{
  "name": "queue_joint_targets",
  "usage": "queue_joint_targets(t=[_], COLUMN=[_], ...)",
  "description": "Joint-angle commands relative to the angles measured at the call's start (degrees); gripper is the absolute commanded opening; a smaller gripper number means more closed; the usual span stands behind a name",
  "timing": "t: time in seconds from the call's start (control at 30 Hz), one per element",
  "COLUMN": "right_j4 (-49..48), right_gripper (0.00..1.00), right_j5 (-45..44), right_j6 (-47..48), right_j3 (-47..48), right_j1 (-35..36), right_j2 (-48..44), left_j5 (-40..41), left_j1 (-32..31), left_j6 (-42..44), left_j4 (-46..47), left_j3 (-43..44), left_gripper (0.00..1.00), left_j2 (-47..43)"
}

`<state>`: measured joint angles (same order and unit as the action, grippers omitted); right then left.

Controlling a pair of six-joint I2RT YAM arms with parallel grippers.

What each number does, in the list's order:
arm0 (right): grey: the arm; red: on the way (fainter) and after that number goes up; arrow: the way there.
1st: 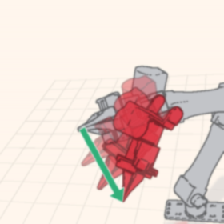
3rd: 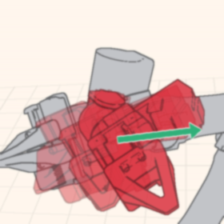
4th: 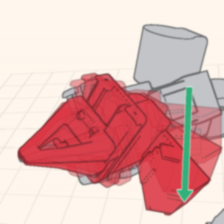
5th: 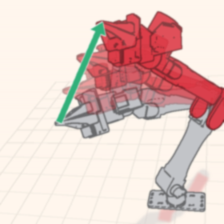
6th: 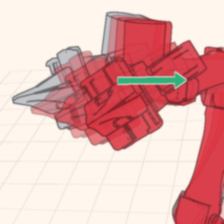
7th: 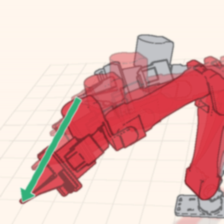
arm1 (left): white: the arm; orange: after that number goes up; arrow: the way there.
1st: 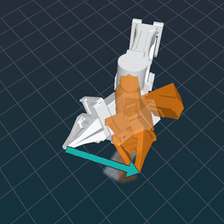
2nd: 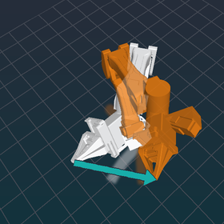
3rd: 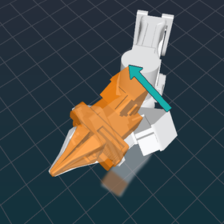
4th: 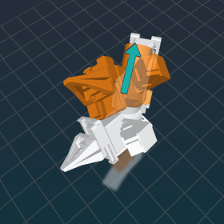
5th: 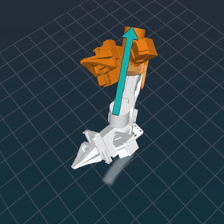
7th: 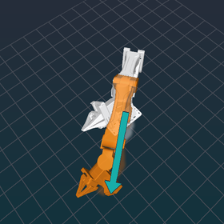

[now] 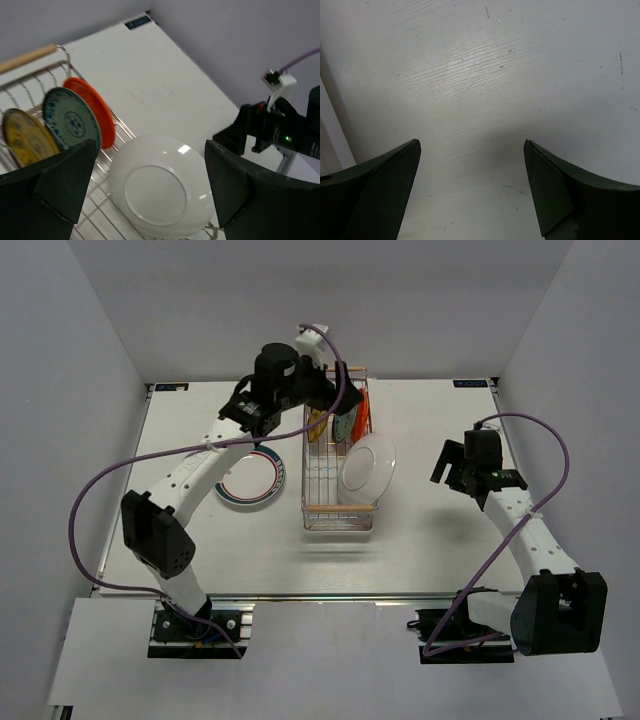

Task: Unload the plates from the dish rack

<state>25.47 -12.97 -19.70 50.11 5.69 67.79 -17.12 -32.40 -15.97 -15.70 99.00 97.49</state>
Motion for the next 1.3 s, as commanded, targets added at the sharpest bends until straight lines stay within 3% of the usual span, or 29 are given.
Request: queue_joint_targets(t=[0.0, 0.17, 0.33, 0.77, 0.93, 1.07, 1.27], right_j4=[-0.86, -1.13, -0.25, -0.42, -0.25, -0.34, -0.16], right_gripper=[0.89, 0.89, 0.89, 0.89, 0.89, 0.89, 0.89], right_j5=[-1.09, -2.06, -1.70, -2.23, -2.67, -2.58, -2.41], right_j6=[0.28, -0.42, -0.42, -0.69, -0.77, -0.86, -0.86], right_j3=[-0.01, -0.19, 0.87, 0.17, -0.10, -0.19, -0.10], right_j1=[-0.07, -0.16, -0.33, -0.51, -0.51, -0.51, -0.51], right_j2=[-1.78, -1.00, 1.46, 0.42, -0.11, 0.06, 0.06], left_j5=[-3.89, 3.04, 22.07, 53.57, 56.50, 53.43, 61.15], left_j1=[-4.23, -10.65, -19.61, -29.55, -31.58, -31.58, -31.58], left_j6=[-0.04, 2.68, 4.71, 3.75, 3.84, 3.57, 2.00], left_j4=[-1.87, -7.30, -14.87, -25.07, -27.45, -26.31, -28.22], left_j3=[-0.30, 1.63, 6.37, 14.10, 16.66, 15.61, 15.34], left_gripper=[0.98, 0.98, 0.98, 0.98, 0.98, 0.98, 0.98], left_j2=[1.82, 3.75, 8.22, 16.66, 19.66, 18.79, 21.15])
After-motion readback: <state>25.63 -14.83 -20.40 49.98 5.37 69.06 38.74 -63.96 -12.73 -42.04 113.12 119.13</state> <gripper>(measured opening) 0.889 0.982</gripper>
